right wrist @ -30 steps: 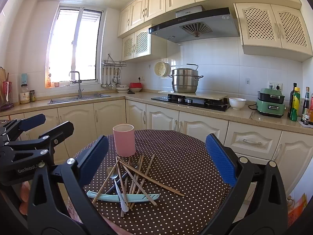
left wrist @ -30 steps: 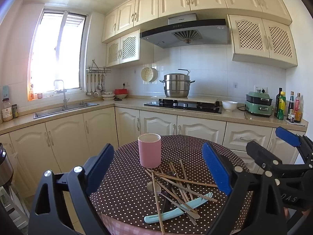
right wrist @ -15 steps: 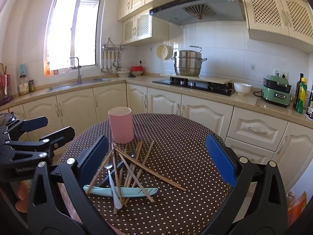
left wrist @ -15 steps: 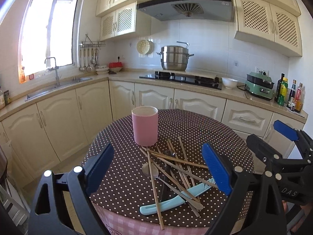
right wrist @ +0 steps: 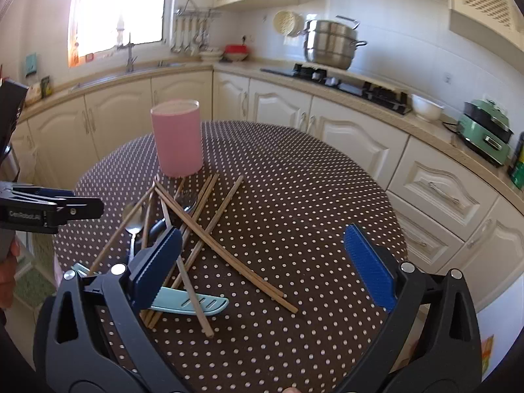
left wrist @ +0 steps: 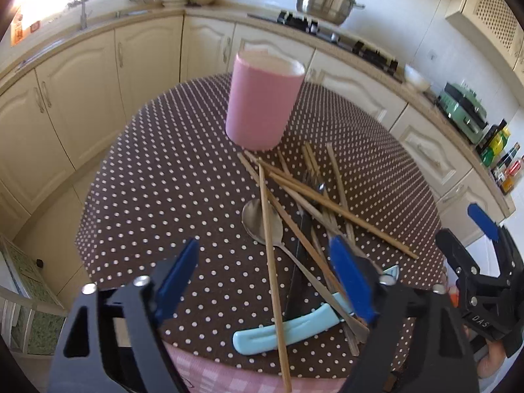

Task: Organize utensils
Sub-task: 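Lower the right tool onto the chopsticks and close on one chopstick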

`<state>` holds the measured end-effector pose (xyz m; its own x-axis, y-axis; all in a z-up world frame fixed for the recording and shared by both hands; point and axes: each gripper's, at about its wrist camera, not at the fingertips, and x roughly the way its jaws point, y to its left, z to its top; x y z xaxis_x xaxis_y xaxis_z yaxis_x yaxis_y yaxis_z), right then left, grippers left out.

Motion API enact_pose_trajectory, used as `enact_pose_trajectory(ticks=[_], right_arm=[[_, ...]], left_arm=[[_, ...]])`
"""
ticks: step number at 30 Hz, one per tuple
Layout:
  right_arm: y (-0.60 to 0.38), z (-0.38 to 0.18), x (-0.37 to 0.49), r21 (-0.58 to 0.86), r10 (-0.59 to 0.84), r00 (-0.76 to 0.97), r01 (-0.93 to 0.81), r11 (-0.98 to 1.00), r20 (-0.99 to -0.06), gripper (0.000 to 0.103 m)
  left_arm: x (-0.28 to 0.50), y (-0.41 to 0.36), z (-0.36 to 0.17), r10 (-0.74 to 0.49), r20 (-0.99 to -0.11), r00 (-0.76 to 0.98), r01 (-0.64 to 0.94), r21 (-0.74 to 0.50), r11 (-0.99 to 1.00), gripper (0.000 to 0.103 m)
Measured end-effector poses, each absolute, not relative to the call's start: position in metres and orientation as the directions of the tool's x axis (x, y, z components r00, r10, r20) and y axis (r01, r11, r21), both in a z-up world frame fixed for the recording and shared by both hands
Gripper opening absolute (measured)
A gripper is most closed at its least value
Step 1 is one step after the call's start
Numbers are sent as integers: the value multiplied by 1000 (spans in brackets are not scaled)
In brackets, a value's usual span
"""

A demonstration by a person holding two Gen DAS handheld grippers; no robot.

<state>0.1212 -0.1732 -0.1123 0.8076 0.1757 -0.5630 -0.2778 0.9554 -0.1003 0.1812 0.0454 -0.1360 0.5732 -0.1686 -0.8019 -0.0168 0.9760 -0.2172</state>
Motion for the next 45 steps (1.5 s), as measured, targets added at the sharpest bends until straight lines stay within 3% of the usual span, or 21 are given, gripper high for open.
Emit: enact_pose_trajectory(ticks=[5, 9, 10, 14, 15, 17, 22, 24, 29, 45], right_arm=[[-164, -123, 151, -119, 211, 735, -369, 922, -644, 90], [-154, -131, 168, -139, 222, 678, -436, 889, -701, 78], [-150, -134, 172, -140, 230, 659, -458, 878, -716, 76], [-137, -140, 181, -129, 265, 588, -542, 830, -765, 41], [-133, -141, 182, -137, 266, 575, -561, 816, -773, 34], [-122, -146, 184, -148, 270, 547, -601, 785, -792, 34], [-99, -156, 186, -189, 238, 491, -671, 717, -838, 29], [-92, -159, 190, -213, 211, 483, -681, 701, -850, 21], [-78, -166, 192, -256, 160, 459, -715, 651, -874, 12], [-59, -177, 199, -344, 45, 454, -732, 587, -890, 11]], left_arm=[[212, 36, -160, -177, -864, 471, -6, -204, 979, 47], [225, 28, -171, -151, -886, 439, 0, -168, 986, 43], [231, 26, -174, -148, -894, 422, 0, -163, 987, 36], [242, 26, -179, -139, -899, 415, -23, -163, 986, 12], [244, 27, -180, -153, -897, 415, -26, -180, 983, 10], [243, 31, -179, -172, -889, 424, -33, -205, 978, 6], [227, 48, -174, -194, -870, 453, -37, -235, 971, 6], [215, 56, -168, -198, -864, 462, -35, -241, 970, 6], [206, 60, -163, -207, -855, 476, -24, -248, 968, 6], [229, 51, -174, -180, -875, 450, -31, -217, 976, 5]])
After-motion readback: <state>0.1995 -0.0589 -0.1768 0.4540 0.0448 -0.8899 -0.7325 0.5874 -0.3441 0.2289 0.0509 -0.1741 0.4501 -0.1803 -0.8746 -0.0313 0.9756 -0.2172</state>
